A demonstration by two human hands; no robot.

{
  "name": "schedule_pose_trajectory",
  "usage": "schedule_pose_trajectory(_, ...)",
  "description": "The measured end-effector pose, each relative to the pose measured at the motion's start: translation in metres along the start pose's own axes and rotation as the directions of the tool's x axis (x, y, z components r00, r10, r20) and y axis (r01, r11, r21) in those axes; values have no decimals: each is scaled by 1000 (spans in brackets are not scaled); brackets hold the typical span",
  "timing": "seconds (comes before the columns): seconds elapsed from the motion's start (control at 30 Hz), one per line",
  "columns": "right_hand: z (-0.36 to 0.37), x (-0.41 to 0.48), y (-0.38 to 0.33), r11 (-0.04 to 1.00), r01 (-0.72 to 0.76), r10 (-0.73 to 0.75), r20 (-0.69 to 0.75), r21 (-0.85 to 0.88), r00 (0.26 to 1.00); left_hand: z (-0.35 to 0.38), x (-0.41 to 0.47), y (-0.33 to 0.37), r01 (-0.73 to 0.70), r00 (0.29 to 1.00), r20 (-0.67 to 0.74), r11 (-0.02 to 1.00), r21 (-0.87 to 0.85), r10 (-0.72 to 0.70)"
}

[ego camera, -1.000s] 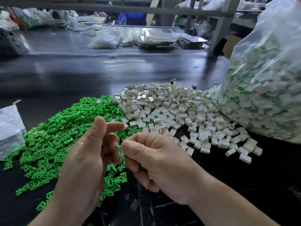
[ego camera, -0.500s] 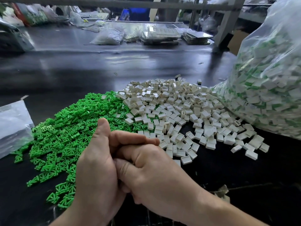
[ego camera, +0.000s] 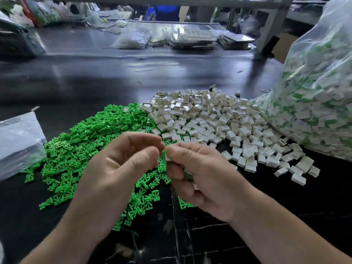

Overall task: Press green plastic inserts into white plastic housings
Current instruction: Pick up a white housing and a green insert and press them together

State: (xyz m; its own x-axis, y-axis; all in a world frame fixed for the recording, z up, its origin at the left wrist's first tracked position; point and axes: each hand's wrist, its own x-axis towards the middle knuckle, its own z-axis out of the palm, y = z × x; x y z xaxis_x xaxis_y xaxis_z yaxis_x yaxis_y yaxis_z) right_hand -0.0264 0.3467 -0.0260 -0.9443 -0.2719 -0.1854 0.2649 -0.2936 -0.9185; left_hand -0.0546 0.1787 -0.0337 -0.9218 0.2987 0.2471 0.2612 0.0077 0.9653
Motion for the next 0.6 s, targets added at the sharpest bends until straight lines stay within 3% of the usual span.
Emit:
schedule_pose_trajectory(0.07, -5, 1, -1, 999, -13, 12, 19, 36, 1000, -6, 0, -1, -98, 995, 32, 974, 204, 93)
schedule_pose_trajectory(0.17, -5, 2, 0, 998, -28, 25, 51, 60, 998, -3, 0, -1, -208, 978, 69, 913, 351, 196)
schedule_pose_trajectory(0.27, -7, 2, 1, 996, -60, 56, 55, 69, 997, -1, 0, 0, -231, 970, 41, 867, 442, 238)
schedule_pose_trajectory(0.37, -11, 4, 0, 983, -82, 68, 89, 162, 994, 2, -3, 2, -222, 971, 14, 875, 431, 240)
schedule_pose_trajectory(0.47, -19, 4, -6, 909, -29, -30, 136, 415, 990, 1, -3, 1, -140, 982, -49, 885, 443, 180)
schedule_pose_trajectory(0.6, -29, 4, -15, 830, 62, -121, 71, 554, 990, 2, -2, -6, -138, 990, 94, 781, 609, 102)
